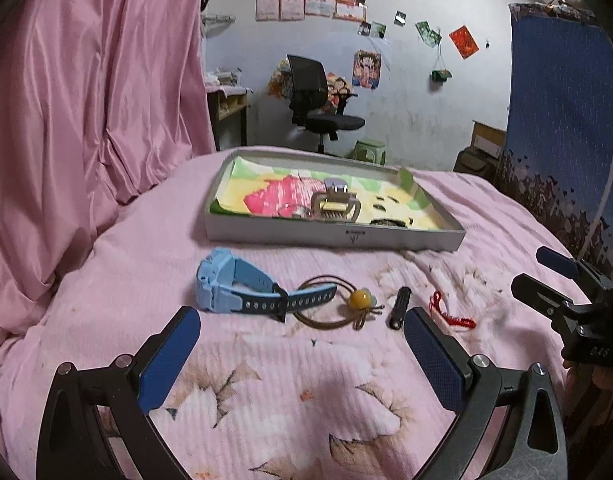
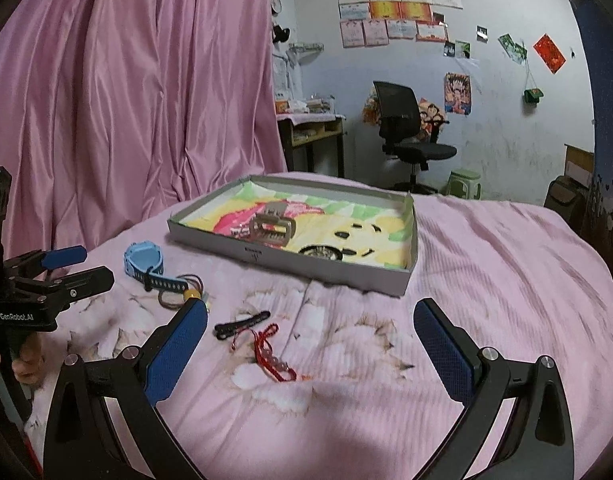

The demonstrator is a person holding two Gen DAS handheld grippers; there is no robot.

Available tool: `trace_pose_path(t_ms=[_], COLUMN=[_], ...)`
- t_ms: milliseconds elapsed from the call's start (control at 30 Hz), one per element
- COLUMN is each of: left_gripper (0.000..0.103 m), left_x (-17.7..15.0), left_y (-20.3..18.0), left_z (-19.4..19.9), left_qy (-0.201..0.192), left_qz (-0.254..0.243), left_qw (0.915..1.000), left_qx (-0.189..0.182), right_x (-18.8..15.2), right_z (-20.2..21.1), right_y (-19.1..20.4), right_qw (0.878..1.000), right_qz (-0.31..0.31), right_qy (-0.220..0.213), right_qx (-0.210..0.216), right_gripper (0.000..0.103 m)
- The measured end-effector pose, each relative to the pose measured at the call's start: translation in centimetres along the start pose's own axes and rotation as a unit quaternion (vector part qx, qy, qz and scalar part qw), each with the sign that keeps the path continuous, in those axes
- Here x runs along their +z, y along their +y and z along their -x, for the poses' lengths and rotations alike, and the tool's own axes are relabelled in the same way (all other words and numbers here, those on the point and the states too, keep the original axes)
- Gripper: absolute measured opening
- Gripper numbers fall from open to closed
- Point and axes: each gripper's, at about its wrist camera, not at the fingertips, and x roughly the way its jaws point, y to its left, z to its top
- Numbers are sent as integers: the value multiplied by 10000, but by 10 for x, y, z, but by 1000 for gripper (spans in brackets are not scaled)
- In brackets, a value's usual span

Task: Organize jewelry
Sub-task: 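Reach the left tool to the beaded hair tie while the right tool reaches the red string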

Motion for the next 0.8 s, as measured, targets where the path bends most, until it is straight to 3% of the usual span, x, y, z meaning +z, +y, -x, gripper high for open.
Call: trace_pose_path(t_ms=[500,800], left_gripper=[101,74], left_x=[-4,-5], left_y=[-1,-9], left_z=[-19,-34], left_qy=[509,785], left_qz=[-38,-223], left_qw=[9985,9952], left_qx=[-214,-538], right_x=[-11,-17], right_z=[-23,-39], right_y=[8,13], right_qw=[9969,9928], right_qz=[182,263], right_qy=[762,1165], right_qx=[-87,61], right_gripper=[102,99])
